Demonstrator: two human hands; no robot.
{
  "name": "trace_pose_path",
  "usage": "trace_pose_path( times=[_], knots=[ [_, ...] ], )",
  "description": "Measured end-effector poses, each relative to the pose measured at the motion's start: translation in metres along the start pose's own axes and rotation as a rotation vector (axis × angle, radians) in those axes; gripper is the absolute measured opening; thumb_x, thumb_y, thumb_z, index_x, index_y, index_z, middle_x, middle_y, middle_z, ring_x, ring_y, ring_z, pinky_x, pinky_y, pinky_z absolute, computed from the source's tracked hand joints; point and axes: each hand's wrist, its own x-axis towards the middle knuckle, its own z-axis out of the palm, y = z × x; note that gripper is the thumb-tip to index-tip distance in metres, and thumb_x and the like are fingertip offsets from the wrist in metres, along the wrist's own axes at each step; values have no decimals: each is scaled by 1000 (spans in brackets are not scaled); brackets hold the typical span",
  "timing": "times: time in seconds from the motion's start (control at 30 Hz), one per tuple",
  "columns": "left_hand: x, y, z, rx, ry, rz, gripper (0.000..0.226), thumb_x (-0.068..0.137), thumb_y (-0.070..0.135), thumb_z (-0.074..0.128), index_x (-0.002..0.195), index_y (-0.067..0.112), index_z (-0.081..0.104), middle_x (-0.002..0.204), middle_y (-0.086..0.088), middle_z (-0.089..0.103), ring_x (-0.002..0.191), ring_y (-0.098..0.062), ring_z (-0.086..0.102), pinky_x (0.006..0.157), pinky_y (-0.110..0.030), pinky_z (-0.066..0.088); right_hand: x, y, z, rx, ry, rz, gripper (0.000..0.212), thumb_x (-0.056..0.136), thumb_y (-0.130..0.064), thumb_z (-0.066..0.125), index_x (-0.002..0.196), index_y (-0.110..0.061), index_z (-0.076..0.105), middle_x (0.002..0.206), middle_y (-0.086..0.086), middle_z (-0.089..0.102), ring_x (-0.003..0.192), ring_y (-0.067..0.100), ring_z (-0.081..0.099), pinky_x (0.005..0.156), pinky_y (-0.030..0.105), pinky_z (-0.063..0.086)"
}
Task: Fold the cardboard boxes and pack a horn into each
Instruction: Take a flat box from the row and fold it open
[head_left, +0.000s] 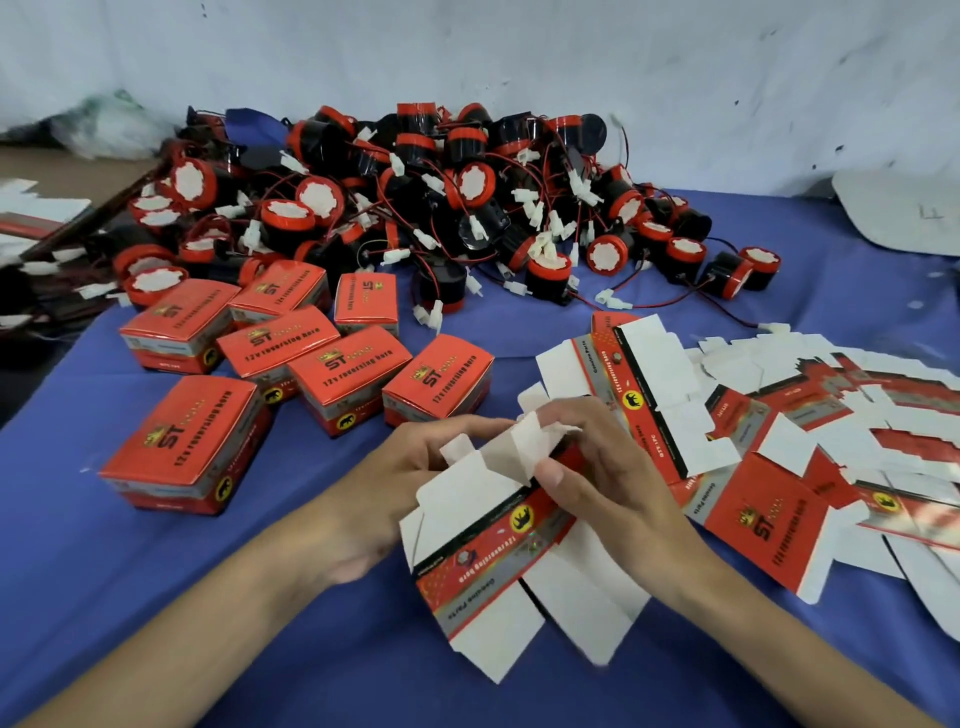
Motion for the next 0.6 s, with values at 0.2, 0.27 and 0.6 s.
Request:
trace_pose_path(
  times=[0.2, 0.27, 0.6],
  knots=[
    [-9, 19, 11, 51, 34, -26, 28, 85, -1, 62, 106, 17, 68, 94, -5, 74, 82, -13, 69, 67, -24, 56, -3, -10, 12, -139, 46, 141, 81, 42, -71, 77, 107, -47, 35, 102, -44, 44, 100, -21, 46, 70, 2, 45],
    [-10, 28, 17, 10, 17, -49, 24, 91, 2, 52, 105, 15, 66, 99, -10, 72, 83, -17, 66, 74, -30, 53, -1, -11, 10, -109, 101, 187, 86, 36, -73, 78, 108, -46, 39, 101, -37, 51, 97, -19, 51, 69, 5, 47],
    [-13, 0, 39, 21, 222, 303, 41, 73, 45, 73, 107, 43, 50, 100, 14, 65, 92, -6, 65, 72, -21, 53, 1, -10, 4, 305, 235, 229, 66, 52, -49, 82, 107, -26, 54, 103, -12, 69, 93, 11, 69, 69, 25, 56]
  ],
)
